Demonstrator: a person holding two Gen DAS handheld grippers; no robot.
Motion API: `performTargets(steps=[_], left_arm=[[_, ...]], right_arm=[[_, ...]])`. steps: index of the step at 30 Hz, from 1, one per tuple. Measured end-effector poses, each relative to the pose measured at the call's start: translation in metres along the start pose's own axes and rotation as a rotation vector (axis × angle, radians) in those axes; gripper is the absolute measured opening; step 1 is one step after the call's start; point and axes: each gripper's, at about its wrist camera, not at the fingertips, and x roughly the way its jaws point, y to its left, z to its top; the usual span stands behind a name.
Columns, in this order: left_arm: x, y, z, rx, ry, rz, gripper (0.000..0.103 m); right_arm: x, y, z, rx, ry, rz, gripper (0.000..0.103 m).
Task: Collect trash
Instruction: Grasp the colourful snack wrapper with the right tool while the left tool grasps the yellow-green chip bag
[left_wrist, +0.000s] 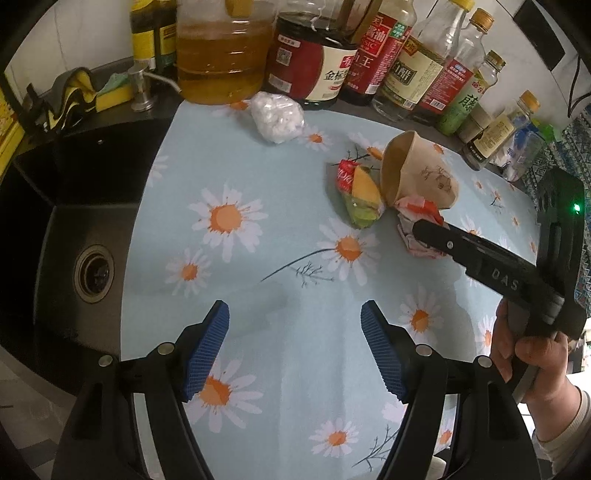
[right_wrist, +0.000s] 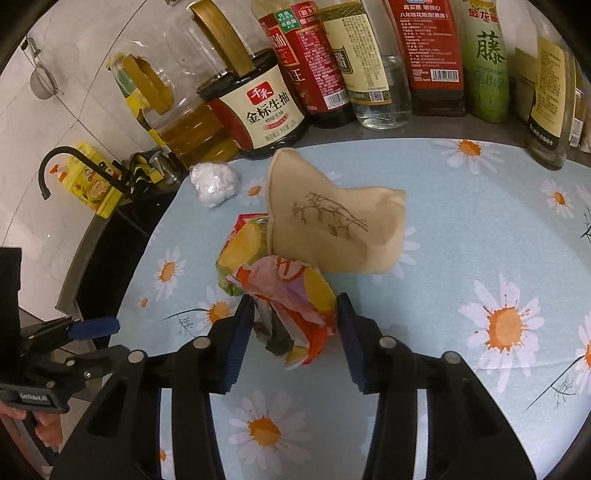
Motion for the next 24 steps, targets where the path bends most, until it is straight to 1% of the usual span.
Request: performTargets(steps=[7, 13, 18, 24], left_arm=[[0.010, -0.021, 0.023, 0.057, -0.005, -0.010, 0.072], [0.035, -0.040, 0.051, 0.122, 0.000, -0.010, 0.072], [0.057, -0.057, 0.070, 0.200, 0.012, 0.012, 0.072], [0.079, -0.069, 0.081, 0.275, 0.037, 0.043, 0.070]], right_arm=[[-0.023, -0.004, -0.009, 0.031, -0.020, 0.032, 0.046], [-0.047, -0.017, -0.023, 0.044, -0.048, 0.032, 0.046], [-0.059, -0.034, -0.035, 0.091, -0.055, 0.027, 0.046], [-0.067, -0.052, -0.046, 0.141, -0.064, 0.019, 0.046]])
